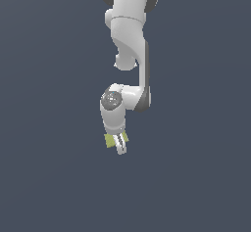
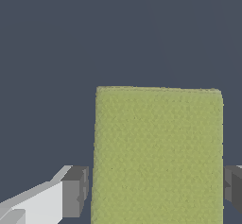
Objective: Pick up the object and move it to a goal position.
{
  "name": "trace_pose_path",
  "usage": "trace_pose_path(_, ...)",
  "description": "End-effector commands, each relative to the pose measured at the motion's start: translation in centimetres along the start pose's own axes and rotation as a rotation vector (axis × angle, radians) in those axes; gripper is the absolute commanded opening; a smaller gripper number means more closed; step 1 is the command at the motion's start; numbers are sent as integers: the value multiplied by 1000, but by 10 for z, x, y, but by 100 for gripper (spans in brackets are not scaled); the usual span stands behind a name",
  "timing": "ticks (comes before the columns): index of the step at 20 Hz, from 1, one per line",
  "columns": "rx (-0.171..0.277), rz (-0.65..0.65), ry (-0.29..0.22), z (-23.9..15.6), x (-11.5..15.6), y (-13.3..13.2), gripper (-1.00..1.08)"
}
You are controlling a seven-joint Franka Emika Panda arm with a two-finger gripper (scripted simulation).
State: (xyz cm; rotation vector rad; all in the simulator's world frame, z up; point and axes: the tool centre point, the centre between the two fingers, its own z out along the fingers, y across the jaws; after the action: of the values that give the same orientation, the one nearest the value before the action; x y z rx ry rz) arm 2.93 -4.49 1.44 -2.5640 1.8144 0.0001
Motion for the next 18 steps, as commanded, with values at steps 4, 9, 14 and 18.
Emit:
trace_pose_path(4,0,1,0,5,1,0,-100)
trace_pose_path(9,0,1,0,5,1,0,-100)
trace_pose_path(14,0,0,0,3,0,-1,-100)
trace_pose_path(18,0,0,0,-1,-9,-4,-100)
